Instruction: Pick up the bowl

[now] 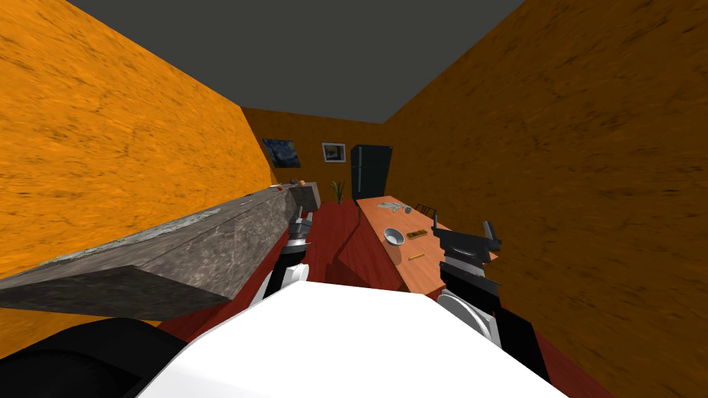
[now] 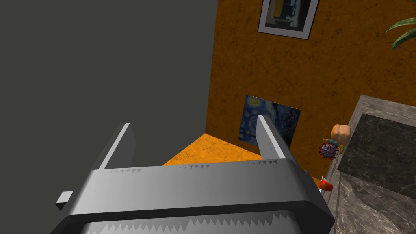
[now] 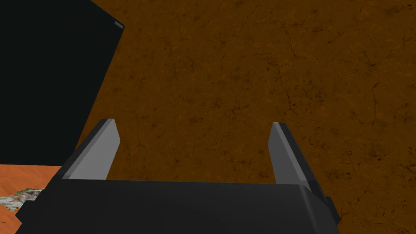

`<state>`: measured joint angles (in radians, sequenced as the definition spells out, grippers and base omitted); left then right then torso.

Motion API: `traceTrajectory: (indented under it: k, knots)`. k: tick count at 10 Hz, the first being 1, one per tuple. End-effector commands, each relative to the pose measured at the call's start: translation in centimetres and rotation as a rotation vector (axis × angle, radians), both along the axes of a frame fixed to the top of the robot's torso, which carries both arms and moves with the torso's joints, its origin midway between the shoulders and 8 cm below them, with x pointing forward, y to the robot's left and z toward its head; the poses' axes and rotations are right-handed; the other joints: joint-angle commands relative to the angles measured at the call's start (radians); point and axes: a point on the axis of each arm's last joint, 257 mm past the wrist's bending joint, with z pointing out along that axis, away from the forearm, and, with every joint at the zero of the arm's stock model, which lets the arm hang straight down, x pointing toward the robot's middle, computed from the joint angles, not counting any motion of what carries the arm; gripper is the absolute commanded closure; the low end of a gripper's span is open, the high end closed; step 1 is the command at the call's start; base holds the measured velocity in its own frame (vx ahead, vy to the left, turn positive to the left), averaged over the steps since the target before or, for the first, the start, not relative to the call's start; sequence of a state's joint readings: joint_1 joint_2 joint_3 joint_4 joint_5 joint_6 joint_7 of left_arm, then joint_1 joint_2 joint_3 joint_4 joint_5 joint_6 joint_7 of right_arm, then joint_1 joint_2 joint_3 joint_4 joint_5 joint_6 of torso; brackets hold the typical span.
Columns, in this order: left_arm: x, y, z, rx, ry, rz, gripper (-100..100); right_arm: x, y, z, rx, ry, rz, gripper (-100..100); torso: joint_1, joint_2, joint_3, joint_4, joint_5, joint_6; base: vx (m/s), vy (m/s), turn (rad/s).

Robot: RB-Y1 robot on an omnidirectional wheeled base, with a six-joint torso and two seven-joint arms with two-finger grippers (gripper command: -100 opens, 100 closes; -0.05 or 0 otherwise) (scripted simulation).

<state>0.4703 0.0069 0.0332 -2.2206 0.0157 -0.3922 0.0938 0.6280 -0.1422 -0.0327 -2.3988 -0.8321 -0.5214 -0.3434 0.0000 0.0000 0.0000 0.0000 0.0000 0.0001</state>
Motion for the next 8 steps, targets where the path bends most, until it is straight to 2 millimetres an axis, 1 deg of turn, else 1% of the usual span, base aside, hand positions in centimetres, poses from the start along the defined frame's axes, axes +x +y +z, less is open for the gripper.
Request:
traceTrajectory:
  k: [1, 4, 5, 8]
  knots:
    - [0.0, 0.0, 0.0, 0.000, 0.000, 0.000, 0, -0.4, -0.8, -0.6, 0.067, -0.013, 0.014, -100, 0.000, 0.000, 0.000, 0.000, 0.000, 0.000, 0.002, 0.004, 0.069]
    - [0.0, 0.0, 0.0, 0.000, 0.000, 0.000, 0, -0.4, -1.5, -1.2, 0.137, -0.020, 0.029, -100, 0.000, 0.000, 0.000, 0.000, 0.000, 0.000, 0.001, 0.001, 0.012]
    - [0.0, 0.0, 0.0, 0.000, 0.000, 0.000, 0, -0.8, -2.2, -1.8, 0.193, -0.033, 0.038, -100, 0.000, 0.000, 0.000, 0.000, 0.000, 0.000, 0.005, 0.003, 0.066]
    - [0.0, 0.0, 0.0, 0.000, 0.000, 0.000, 0, -0.7, -2.9, -2.5, 0.264, -0.041, 0.052, -100, 0.000, 0.000, 0.000, 0.000, 0.000, 0.000, 0.002, 0.001, 0.013]
